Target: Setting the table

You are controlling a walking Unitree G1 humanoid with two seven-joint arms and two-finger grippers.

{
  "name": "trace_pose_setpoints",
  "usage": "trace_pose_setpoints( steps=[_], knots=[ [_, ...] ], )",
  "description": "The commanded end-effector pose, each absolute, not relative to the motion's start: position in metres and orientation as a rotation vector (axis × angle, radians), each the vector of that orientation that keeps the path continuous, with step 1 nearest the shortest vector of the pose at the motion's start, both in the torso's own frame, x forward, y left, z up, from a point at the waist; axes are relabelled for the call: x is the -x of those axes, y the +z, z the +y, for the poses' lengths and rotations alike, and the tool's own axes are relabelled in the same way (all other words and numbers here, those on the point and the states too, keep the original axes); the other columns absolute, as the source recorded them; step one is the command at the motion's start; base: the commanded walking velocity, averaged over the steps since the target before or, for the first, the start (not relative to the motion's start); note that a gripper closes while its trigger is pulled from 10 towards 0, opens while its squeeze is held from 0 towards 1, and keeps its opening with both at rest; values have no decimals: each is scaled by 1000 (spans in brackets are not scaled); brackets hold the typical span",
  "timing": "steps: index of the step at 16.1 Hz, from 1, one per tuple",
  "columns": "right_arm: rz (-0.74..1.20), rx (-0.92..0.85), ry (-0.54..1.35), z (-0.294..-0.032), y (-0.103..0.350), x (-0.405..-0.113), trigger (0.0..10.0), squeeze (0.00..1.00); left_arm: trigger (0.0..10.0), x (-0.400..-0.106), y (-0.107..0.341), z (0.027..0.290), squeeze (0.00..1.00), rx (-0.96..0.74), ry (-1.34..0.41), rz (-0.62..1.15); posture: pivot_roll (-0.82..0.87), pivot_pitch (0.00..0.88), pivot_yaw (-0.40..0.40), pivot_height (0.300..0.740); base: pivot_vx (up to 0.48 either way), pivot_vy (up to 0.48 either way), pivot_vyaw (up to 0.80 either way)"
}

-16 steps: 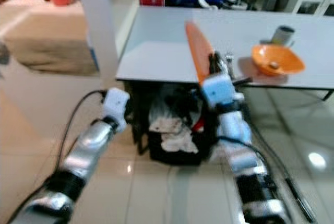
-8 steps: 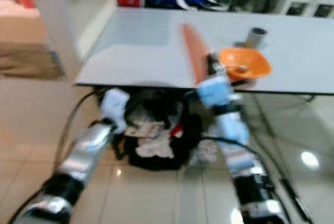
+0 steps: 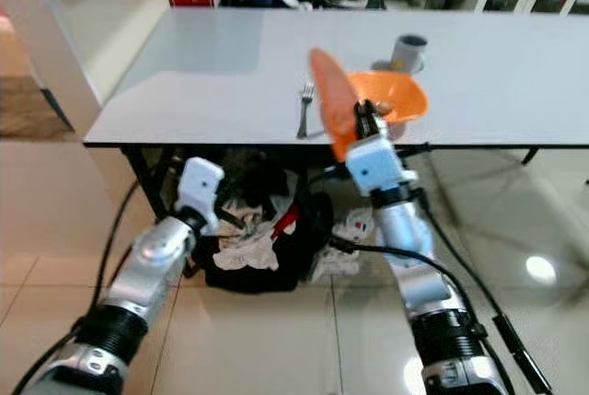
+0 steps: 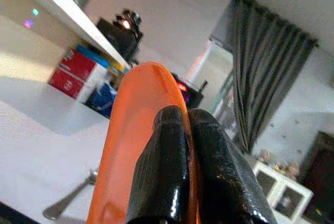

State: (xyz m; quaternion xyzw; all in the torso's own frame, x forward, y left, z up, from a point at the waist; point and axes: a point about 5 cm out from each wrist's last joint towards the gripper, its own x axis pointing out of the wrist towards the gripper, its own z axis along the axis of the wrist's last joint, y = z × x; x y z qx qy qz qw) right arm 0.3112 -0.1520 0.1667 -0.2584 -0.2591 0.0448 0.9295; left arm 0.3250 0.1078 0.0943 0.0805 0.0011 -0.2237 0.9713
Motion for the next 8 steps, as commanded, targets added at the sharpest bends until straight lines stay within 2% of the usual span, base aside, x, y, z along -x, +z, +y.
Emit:
trace_pose_setpoints(
  steps=[1, 8],
  knots=[
    [-595, 522, 69, -155, 182, -311, 0, 0, 10000, -325, 94, 103, 0, -172, -469, 3, -11, 0, 26, 740, 0, -446, 0],
    [-596, 524, 70, -156, 182, -310, 0, 0, 10000, -326, 92, 103, 0, -172, -455, 15, -15, 0, 23, 740, 0, -431, 0]
  ],
)
